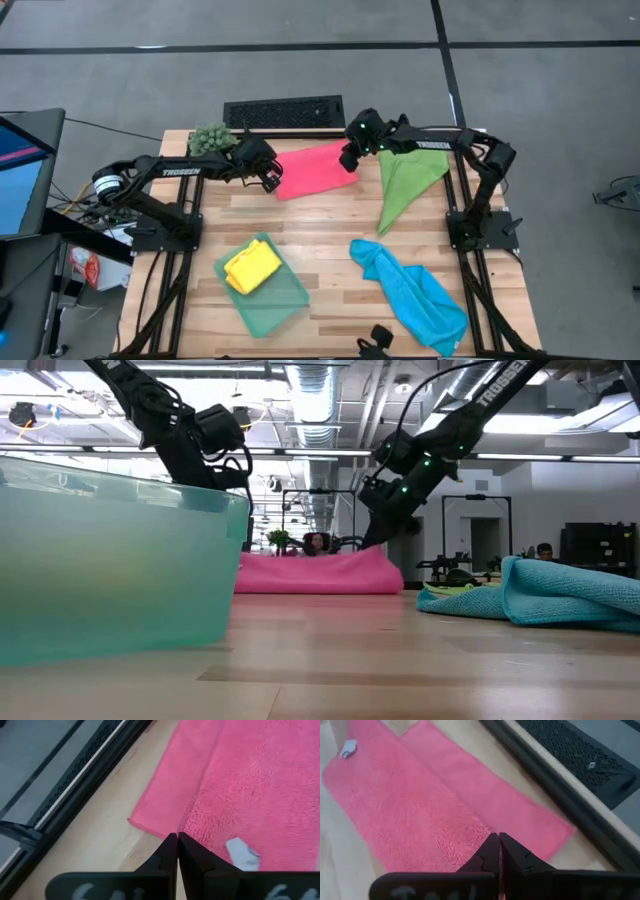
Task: Fold microfiber towels
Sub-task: Fold the pink towel
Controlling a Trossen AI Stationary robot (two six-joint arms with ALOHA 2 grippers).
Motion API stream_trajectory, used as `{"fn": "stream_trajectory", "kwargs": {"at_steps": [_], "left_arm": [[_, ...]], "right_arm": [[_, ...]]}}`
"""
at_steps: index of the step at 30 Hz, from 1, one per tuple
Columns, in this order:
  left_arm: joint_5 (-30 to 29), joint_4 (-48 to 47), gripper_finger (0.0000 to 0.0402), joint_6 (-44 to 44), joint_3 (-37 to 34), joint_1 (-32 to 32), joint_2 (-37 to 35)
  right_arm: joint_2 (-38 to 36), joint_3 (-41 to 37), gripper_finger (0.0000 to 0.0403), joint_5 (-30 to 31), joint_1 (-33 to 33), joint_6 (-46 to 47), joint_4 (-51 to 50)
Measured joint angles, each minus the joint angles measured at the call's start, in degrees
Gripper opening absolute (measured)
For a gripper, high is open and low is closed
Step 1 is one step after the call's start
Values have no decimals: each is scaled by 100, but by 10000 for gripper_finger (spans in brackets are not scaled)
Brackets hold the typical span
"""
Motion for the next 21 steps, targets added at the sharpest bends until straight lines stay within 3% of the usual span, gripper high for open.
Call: {"fn": "stream_trajectory", "kwargs": {"at_steps": [10, 21], "left_arm": [[234, 616, 0, 195, 15, 235, 238], [310, 557, 0, 193, 9, 330, 334]], "right_arm": [[307, 382, 21, 21, -281, 4, -129], [474, 384, 38, 0, -243, 41, -76]]}}
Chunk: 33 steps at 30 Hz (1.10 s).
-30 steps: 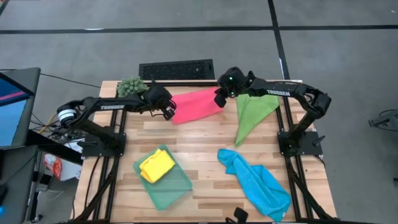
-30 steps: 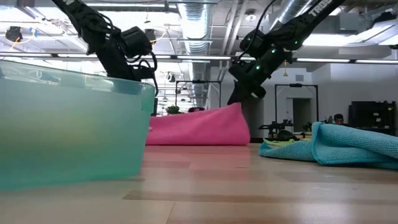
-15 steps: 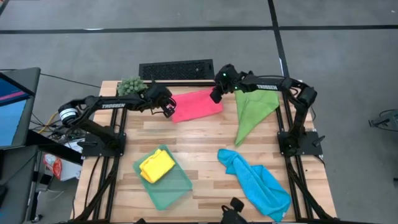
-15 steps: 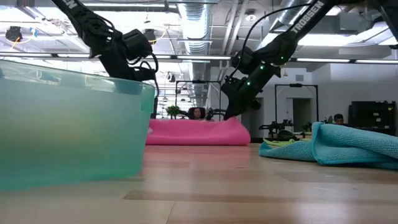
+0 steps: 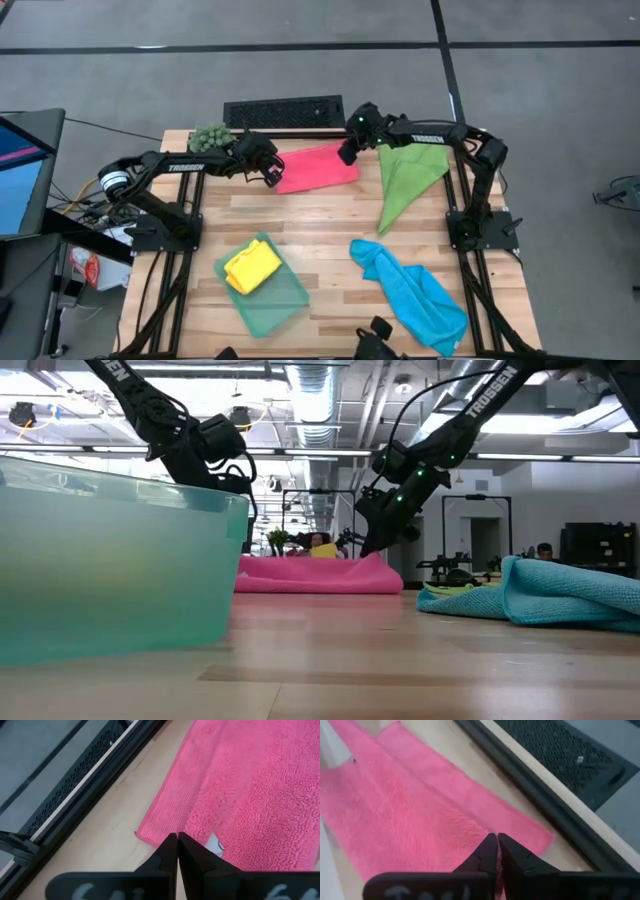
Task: Fold microfiber towels
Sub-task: Fold the pink towel
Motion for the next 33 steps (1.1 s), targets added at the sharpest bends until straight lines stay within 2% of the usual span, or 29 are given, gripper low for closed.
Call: {"fn": "stream_trajectory", "kwargs": {"at_steps": [7, 12, 15, 19, 23, 26, 30, 33], "left_arm": [[-21, -10, 0, 87, 0, 0, 0], [-640, -28, 0, 12, 0, 1, -2], [-712, -65, 9, -1, 0, 22, -1], [-233, -67, 39, -3, 0, 65, -2], [-174, -67, 72, 15, 0, 70, -2], [-24, -58, 93, 175, 0, 70, -2], [66, -55, 112, 4, 0, 102, -7], [779, 107, 115, -320, -2, 367, -56]], "right_arm": [[41, -4, 52, 155, -59, 7, 11], [41, -4, 74, 184, -158, 9, 34], [41, -4, 95, 200, -199, 7, 85], [41, 53, 129, 160, -261, 12, 16], [41, 216, 156, 19, -265, -24, -210], [37, 289, 164, -359, -223, -164, -266], [152, 298, 166, -357, -201, 30, -284], [298, 289, 165, -310, -274, 321, -487]]}}
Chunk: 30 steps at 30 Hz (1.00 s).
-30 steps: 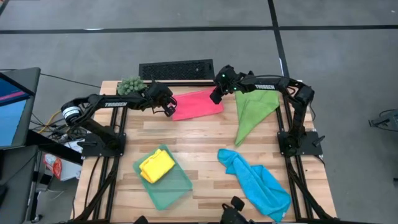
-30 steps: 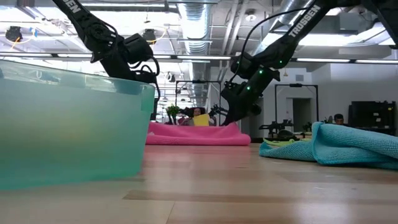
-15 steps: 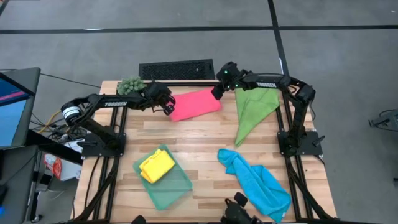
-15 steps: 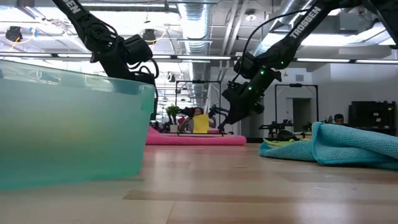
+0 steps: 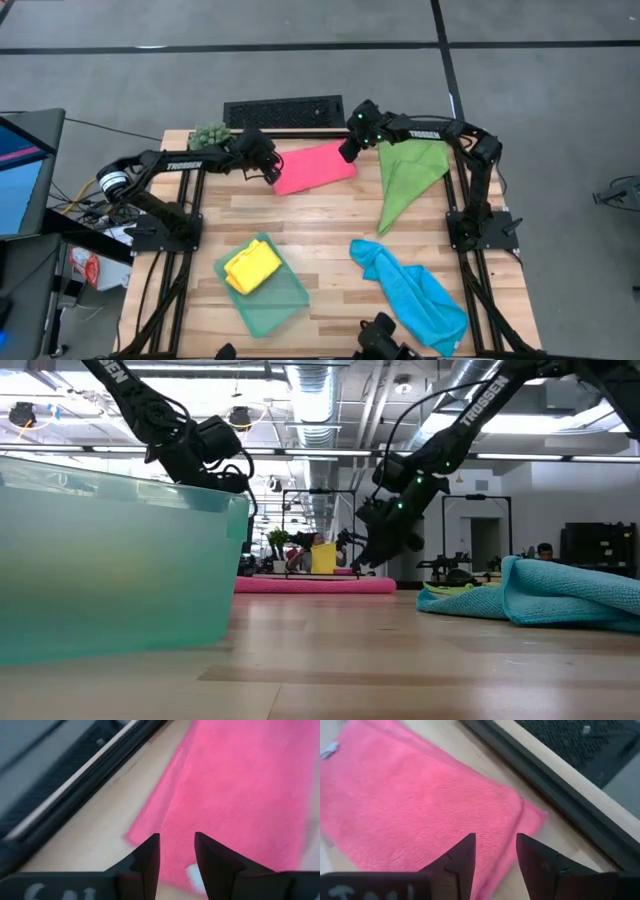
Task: Fold microfiber towels
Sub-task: Fold the pink towel
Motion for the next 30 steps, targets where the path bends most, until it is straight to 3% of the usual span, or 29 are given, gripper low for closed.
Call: {"fn": "stream_trajectory", "kwargs": {"at_steps": [4, 12, 18, 23, 30], "left_arm": [[1287, 466, 106, -374, 0, 587, 24], [2329, 646, 75, -610, -2, 1191, 45], [2583, 633, 62, -628, -2, 1127, 45], [3163, 606, 45, -822, -2, 961, 45], [3494, 153, 23, -1150, -2, 297, 43]], "right_arm": [[90, 2, 164, 21, -39, 186, -151], [84, 127, 154, 174, -64, 186, -68], [84, 127, 139, 161, 78, 435, -685], [82, -24, 123, 206, 430, 308, -1138], [19, -511, 112, 206, 1165, 741, -1146]]}}
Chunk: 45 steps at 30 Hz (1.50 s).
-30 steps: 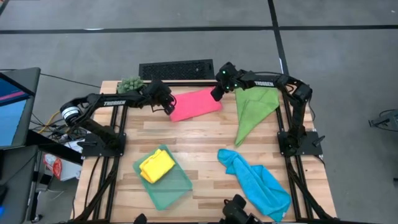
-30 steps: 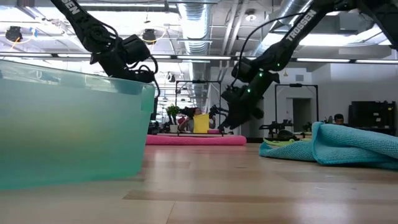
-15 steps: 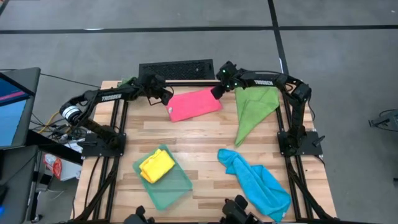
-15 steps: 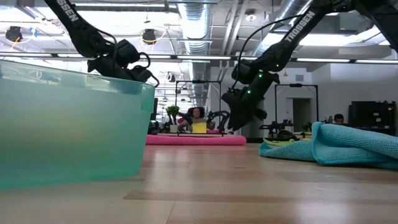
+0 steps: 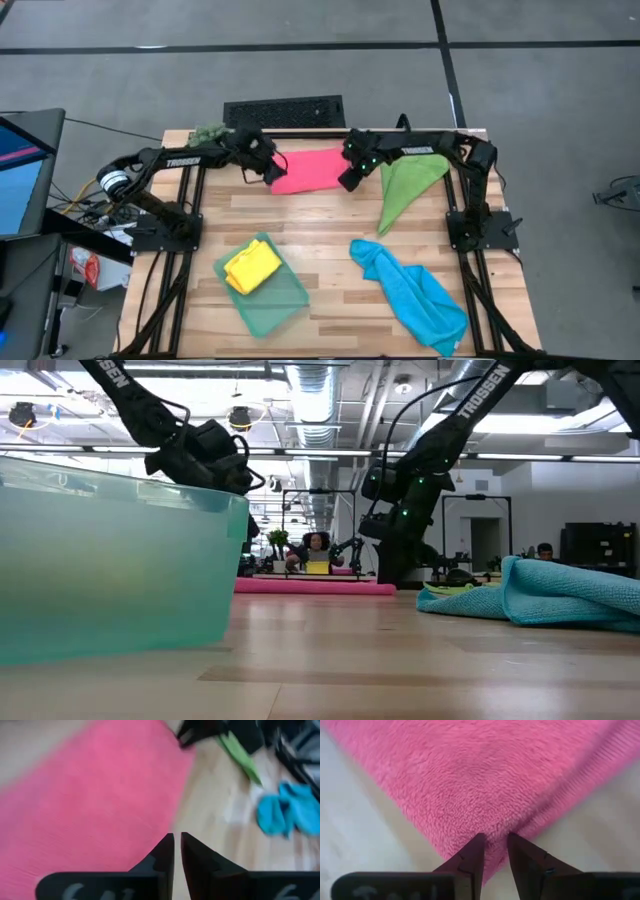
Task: Fold microfiber towels
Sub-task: Fold the pink towel
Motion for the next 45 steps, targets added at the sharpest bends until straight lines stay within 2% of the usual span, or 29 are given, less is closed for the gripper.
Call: {"fn": "stream_trajectory", "kwargs": {"at_steps": [5, 11, 13, 15, 18, 23, 26, 29, 34, 45], "left_arm": [[-109, -504, 13, -34, 0, -744, 0], [-330, -419, 10, -423, 0, -1492, -2], [-532, -310, 10, -474, 0, -1613, -2], [-682, -161, 10, -487, 0, -1637, -2], [-885, 88, 10, -494, 0, -1534, -4], [-794, 242, 10, -617, 2, -1188, -7], [-585, 227, 10, -699, 2, -1033, -7], [-471, 216, 10, -739, 2, -991, -7], [-444, 200, 10, -798, 2, -991, -7], [-402, 189, 10, -831, 2, -991, -7]], "right_arm": [[-277, -370, 111, -124, 752, 412, -136], [-1253, -805, 111, -214, 1425, 680, -459], [-1656, -920, 111, 1, 1435, 728, -464], [-1917, -1011, 111, 479, 1314, 727, -500], [-2155, -1021, 111, 866, 891, 719, -259], [-1913, -1038, 111, 726, -25, 456, -170], [-1627, -1039, 111, 139, -332, 301, -154], [-1263, -1037, 112, -234, -372, 256, -30], [-864, -1036, 119, -281, -289, 268, 220], [-969, -1025, 130, -183, -333, 4, 510]]}}
